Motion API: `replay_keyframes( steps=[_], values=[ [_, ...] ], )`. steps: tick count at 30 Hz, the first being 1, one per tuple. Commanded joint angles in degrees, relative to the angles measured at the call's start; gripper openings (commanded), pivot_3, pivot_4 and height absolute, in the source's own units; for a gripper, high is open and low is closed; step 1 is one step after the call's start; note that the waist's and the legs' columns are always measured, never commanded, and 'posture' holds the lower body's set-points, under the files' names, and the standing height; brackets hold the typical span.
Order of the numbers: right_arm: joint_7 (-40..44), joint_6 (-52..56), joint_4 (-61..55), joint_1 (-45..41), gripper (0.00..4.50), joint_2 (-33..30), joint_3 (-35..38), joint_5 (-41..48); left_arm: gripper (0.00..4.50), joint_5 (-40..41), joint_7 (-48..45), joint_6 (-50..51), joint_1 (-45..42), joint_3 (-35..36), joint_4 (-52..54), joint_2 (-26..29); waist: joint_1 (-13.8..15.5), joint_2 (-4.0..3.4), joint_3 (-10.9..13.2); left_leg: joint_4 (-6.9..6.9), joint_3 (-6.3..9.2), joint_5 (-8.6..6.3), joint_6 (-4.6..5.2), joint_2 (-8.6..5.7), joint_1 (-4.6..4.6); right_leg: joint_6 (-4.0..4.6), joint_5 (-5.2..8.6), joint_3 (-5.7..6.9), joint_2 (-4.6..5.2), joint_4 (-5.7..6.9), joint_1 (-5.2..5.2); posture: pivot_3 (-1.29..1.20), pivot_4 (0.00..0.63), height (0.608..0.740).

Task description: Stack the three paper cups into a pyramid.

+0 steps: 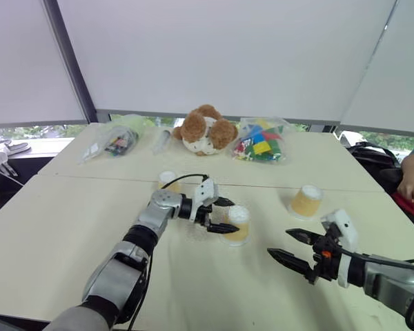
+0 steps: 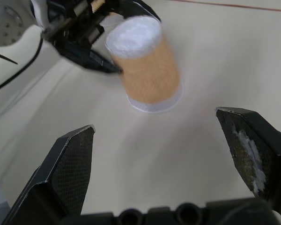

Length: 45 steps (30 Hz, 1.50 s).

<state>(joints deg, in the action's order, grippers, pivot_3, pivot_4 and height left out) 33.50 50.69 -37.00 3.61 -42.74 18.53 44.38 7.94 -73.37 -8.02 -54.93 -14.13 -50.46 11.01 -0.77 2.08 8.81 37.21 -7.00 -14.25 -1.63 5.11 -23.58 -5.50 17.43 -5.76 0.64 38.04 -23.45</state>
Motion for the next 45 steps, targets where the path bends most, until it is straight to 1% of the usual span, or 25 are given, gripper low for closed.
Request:
replay_keyframes(
  steps=[1, 3, 7, 11, 13, 14, 17, 19, 21, 26, 28, 30, 37, 43, 44, 45],
  values=[
    [0.0, -1.5, -0.5, -1.0, 4.5, 0.0, -0.2, -0.2, 4.45, 0.7, 0.1, -0.7, 0.0, 2.2, 2.1, -0.1, 0.0, 0.0, 0.0, 0.0, 0.01, 0.0, 0.0, 0.0, 0.0, 0.0, 0.0, 0.0, 0.0, 0.0, 0.0, 0.0, 0.15, 0.739],
    [0.2, -1.6, -0.3, -1.1, 4.5, -0.2, -0.4, -0.4, 4.45, 1.6, 0.2, 0.6, 0.8, 3.1, 4.5, 0.5, 0.0, 0.0, 0.0, 0.0, 0.02, 0.0, 0.0, 0.0, 0.0, 0.0, 0.0, 0.0, 0.0, 0.0, 0.0, 0.0, 0.15, 0.739],
    [1.1, -1.7, 0.4, -1.5, 4.5, -0.9, 0.3, 0.1, 4.45, 5.0, -1.4, 9.5, 5.3, 5.9, 18.7, 7.1, -0.5, -0.01, 0.0, -0.04, 0.1, 0.0, 0.0, 0.0, 0.0, -0.01, 0.01, 0.01, -0.02, 0.03, -0.01, 0.0, 0.15, 0.739],
    [2.1, -1.5, 0.7, -3.6, 4.5, -0.9, 1.1, 2.6, 4.45, 11.0, 1.6, 26.4, 13.0, 12.6, 37.5, 18.7, -0.7, -0.06, 0.0, -0.08, 0.42, 0.0, 0.0, 0.02, 0.03, -0.03, 0.02, 0.08, -0.05, 0.1, 0.0, 0.0, 0.15, 0.739],
    [2.0, -1.2, 0.4, -4.4, 4.5, -0.7, 0.3, 3.1, 4.45, 11.7, 5.8, 30.6, 16.1, 16.5, 41.3, 22.6, -0.5, -0.07, 0.0, -0.07, 0.5, 0.01, -0.01, 0.02, 0.03, -0.06, 0.04, 0.13, -0.04, 0.1, 0.03, 0.0, 0.15, 0.739],
    [2.0, -1.3, 0.4, -5.0, 4.5, -0.5, -0.5, 3.1, 4.45, 11.1, 8.8, 30.7, 17.6, 19.1, 41.2, 24.4, -0.4, -0.07, 0.0, -0.05, 0.52, 0.01, -0.01, 0.02, 0.03, -0.06, 0.04, 0.15, -0.03, 0.1, 0.06, 0.0, 0.15, 0.739],
    [2.3, -1.8, 1.5, -6.8, 4.5, -0.1, -2.6, 2.8, 4.45, 9.6, 15.3, 28.9, 19.9, 24.2, 38.4, 27.5, 0.1, -0.06, 0.0, 0.04, 0.57, 0.01, -0.01, -0.01, 0.05, -0.06, 0.04, 0.24, 0.01, 0.1, 0.16, 0.0, 0.15, 0.739],
    [3.0, -2.2, 2.6, -8.1, 4.5, 0.0, -4.0, 2.3, 4.45, 6.9, 19.8, 25.2, 19.8, 24.7, 35.3, 27.9, 0.4, -0.05, 0.0, 0.05, 0.57, 0.01, -0.01, -0.1, 0.04, -0.05, 0.05, 0.28, 0.05, 0.07, 0.26, 0.0, 0.15, 0.739],
    [3.6, -2.5, 3.6, -9.7, 4.5, 0.0, -5.4, 1.9, 4.45, 5.3, 21.5, 22.0, 19.0, 23.7, 31.9, 27.1, 0.8, -0.05, 0.0, 0.06, 0.62, 0.01, -0.02, -0.17, 0.04, -0.05, 0.06, 0.28, 0.09, 0.03, 0.34, 0.0, 0.15, 0.739],
    [4.4, -3.2, 5.8, -12.4, 4.5, -0.1, -7.2, 0.9, 4.45, 3.7, 20.7, 15.0, 15.6, 20.6, 23.0, 22.9, 1.5, -0.05, 0.0, 0.13, 0.61, 0.01, -0.02, -0.22, -0.01, -0.05, 0.06, 0.28, 0.11, 0.02, 0.35, 0.0, 0.15, 0.739],
    [4.7, -3.5, 6.3, -12.8, 4.5, -0.3, -7.7, 0.4, 4.45, 2.6, 20.3, 11.3, 11.8, 18.9, 15.8, 19.9, 1.6, -0.05, 0.0, 0.13, 0.62, 0.01, -0.02, -0.22, -0.03, -0.06, 0.05, 0.28, 0.1, 0.02, 0.34, 0.0, 0.15, 0.739],
    [4.7, -3.6, 6.3, -12.9, 4.5, -0.4, -7.8, 0.2, 4.45, 1.1, 20.7, 7.5, 8.2, 17.9, 9.1, 18.1, 1.5, -0.05, 0.0, 0.17, 0.66, 0.01, -0.02, -0.23, -0.1, -0.06, 0.05, 0.32, 0.09, 0.02, 0.31, 0.0, 0.15, 0.739],
    [3.7, -3.4, 4.7, -11.2, 4.5, -0.4, -6.5, 0.5, 4.45, -2.2, 23.4, -1.5, -1.8, 17.0, -8.0, 15.4, 0.4, -0.05, 0.0, 0.13, 0.8, 0.02, -0.01, -0.23, -0.26, -0.11, 0.06, 0.36, 0.02, 0.03, 0.14, 0.0, 0.15, 0.739],
    [2.5, -3.5, 3.5, -9.9, 4.5, 0.2, -6.4, 0.5, 4.45, -3.5, 22.8, -4.6, -5.9, 17.2, -15.4, 13.9, 0.1, -0.05, 0.0, 0.16, 0.84, 0.02, -0.01, -0.23, -0.37, -0.13, 0.08, 0.4, 0.02, 0.02, 0.11, 0.0, 0.15, 0.739],
    [2.3, -3.6, 3.5, -9.9, 4.5, 0.2, -6.4, 0.5, 4.21, -3.7, 22.5, -4.8, -6.3, 17.1, -16.1, 13.8, 0.1, -0.05, 0.0, 0.16, 0.84, 0.02, -0.01, -0.23, -0.37, -0.13, 0.08, 0.41, 0.02, 0.02, 0.1, 0.0, 0.15, 0.739],
    [2.1, -3.6, 3.4, -9.8, 4.5, 0.2, -6.3, 0.5, 3.88, -3.9, 22.4, -5.0, -6.6, 17.2, -16.6, 13.7, 0.1, -0.05, 0.0, 0.15, 0.85, 0.02, -0.01, -0.23, -0.38, -0.13, 0.08, 0.41, 0.02, 0.02, 0.09, 0.0, 0.15, 0.739]
  ],
)
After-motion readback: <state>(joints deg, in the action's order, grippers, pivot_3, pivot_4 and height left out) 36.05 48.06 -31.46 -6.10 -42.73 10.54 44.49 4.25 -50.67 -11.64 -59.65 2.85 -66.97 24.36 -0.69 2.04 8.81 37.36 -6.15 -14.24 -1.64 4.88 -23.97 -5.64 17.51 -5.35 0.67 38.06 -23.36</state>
